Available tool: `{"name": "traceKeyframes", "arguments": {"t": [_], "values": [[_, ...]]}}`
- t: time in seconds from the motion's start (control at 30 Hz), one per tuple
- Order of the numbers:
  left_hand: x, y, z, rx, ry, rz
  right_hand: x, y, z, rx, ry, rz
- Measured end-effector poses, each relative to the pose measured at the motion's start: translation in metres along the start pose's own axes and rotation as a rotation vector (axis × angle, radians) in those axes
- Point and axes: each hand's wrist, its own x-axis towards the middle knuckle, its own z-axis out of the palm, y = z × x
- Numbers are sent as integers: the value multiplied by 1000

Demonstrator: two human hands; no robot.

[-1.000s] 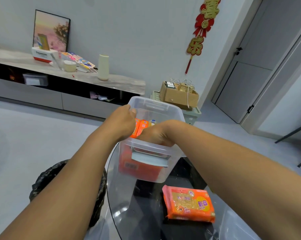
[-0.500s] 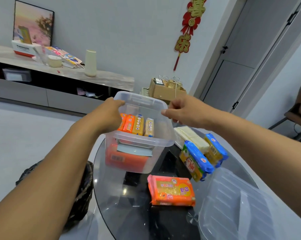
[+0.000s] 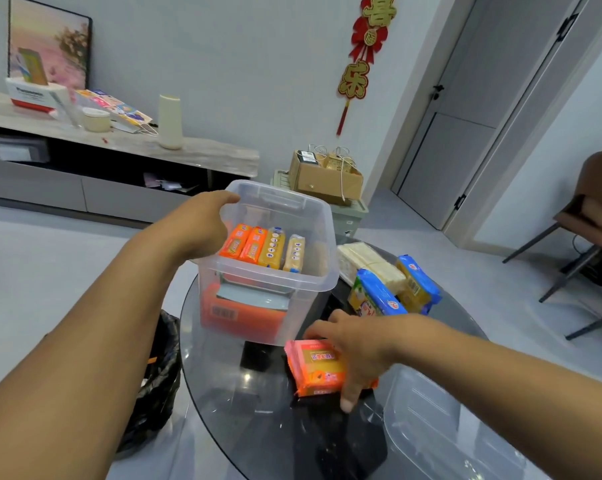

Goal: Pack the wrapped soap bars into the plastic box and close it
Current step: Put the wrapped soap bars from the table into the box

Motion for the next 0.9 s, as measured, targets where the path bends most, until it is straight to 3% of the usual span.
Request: {"name": "traceKeyframes", "arguments": {"t": [0.1, 0.27, 0.37, 0.47, 0.67, 0.8, 0.9], "values": [[0, -1, 1, -30, 2, -13, -2, -1, -5, -114, 86, -25], [0, -3, 2, -130, 7, -40, -63, 6, -71, -235, -81, 67], [1, -3, 4, -176, 0, -49, -101, 22, -122, 77, -128, -19], [1, -1, 5, -197, -13, -56, -116, 28, -161, 321, -40, -110], [-1, -3, 3, -288, -22, -43, -30, -8, -171, 697, 179, -49], [-1, -6, 3, -296, -8, -21, 42, -42, -141, 742, 30, 16], [1, -6, 5, -262, -5, -18, 77, -55, -118, 826, -119, -45]]}}
